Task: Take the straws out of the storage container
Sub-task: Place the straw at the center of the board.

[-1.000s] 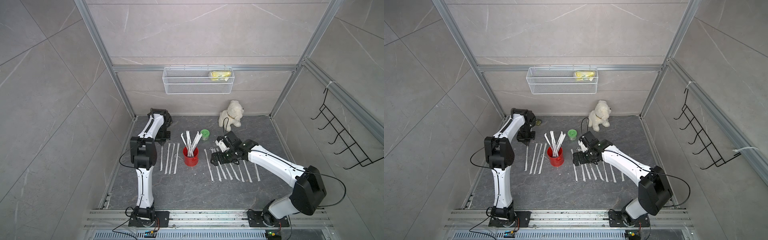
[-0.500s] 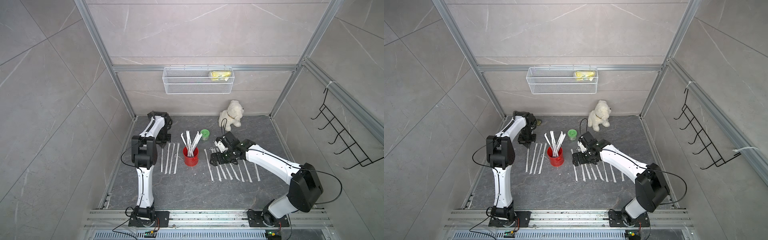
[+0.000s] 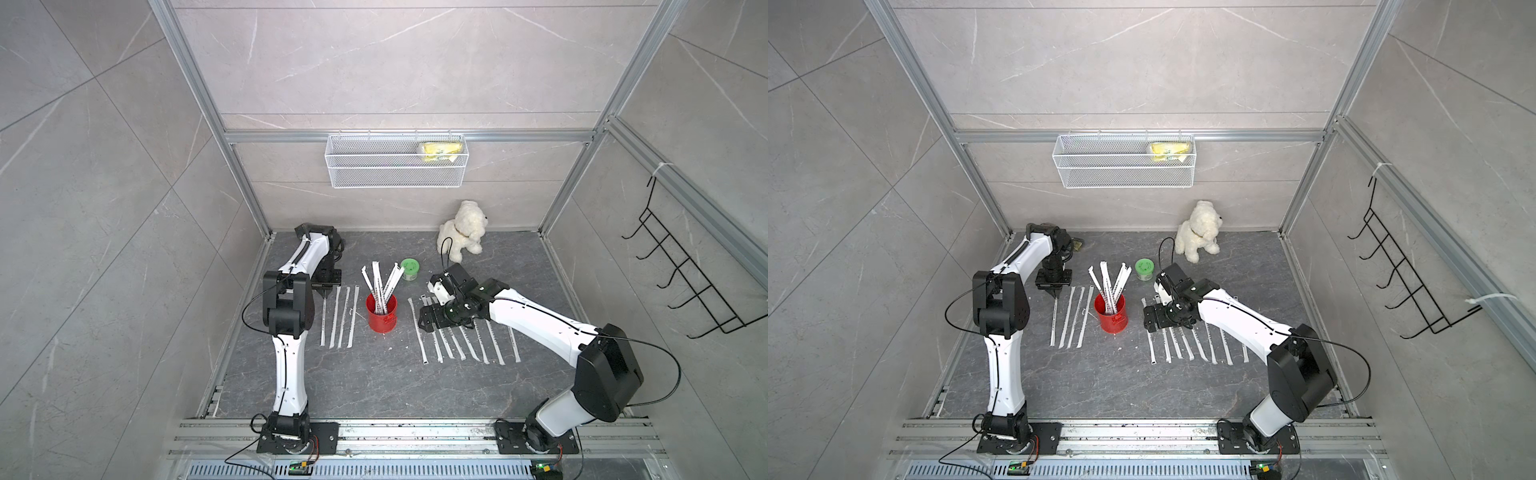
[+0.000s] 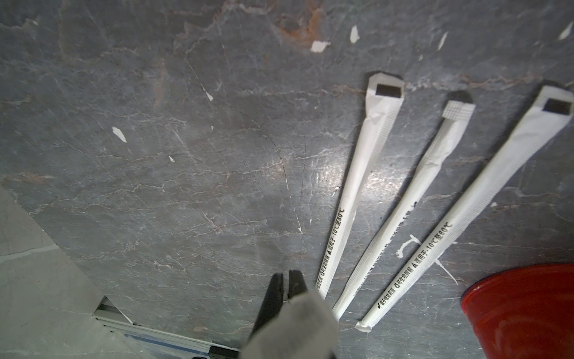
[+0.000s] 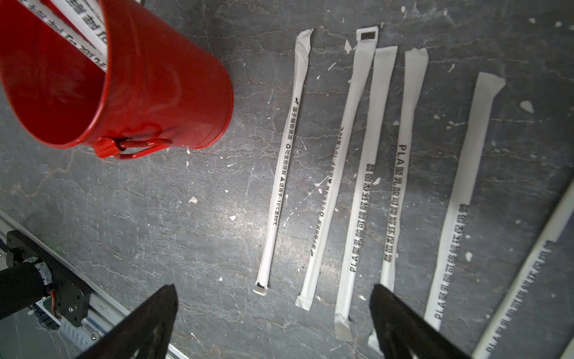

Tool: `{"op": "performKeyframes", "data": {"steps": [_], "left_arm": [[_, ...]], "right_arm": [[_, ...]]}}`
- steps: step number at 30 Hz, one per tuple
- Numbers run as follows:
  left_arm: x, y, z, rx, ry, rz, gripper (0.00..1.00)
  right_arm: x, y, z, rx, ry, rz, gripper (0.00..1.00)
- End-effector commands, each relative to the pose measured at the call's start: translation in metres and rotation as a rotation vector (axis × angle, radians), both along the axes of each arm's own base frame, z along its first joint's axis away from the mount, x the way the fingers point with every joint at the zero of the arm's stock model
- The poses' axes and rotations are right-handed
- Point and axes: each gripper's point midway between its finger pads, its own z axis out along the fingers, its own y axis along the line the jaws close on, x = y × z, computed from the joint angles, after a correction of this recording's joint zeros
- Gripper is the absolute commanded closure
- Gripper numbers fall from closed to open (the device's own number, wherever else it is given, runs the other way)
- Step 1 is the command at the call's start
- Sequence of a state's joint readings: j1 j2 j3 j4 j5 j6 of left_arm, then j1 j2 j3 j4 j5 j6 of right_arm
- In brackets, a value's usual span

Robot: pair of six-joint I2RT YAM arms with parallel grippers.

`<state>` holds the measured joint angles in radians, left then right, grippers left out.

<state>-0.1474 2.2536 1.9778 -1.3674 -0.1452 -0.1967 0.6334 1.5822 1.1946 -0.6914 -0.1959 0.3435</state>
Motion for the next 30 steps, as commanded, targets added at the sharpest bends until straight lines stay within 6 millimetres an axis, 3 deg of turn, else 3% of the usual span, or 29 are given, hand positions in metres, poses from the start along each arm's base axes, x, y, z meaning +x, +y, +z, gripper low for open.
{"op": "performKeyframes", "data": {"steps": [1,29,30], "left_arm": [[-0.002,0.001,-0.008,-0.022,0.036,-0.011,0.91],[0.004,0.002,-0.019,-0.018,0.044,-0.005,0.85],[0.002,0.003,-0.031,-0.013,0.075,-0.004,0.85]], "right_arm": [[-0.001,0.0,-0.008,-0.005,0.016,0.004,0.0],[0.0,0.0,-0.02,-0.016,0.033,0.005,0.0],[0.0,0.0,-0.019,-0.017,0.032,0.004,0.0]]}}
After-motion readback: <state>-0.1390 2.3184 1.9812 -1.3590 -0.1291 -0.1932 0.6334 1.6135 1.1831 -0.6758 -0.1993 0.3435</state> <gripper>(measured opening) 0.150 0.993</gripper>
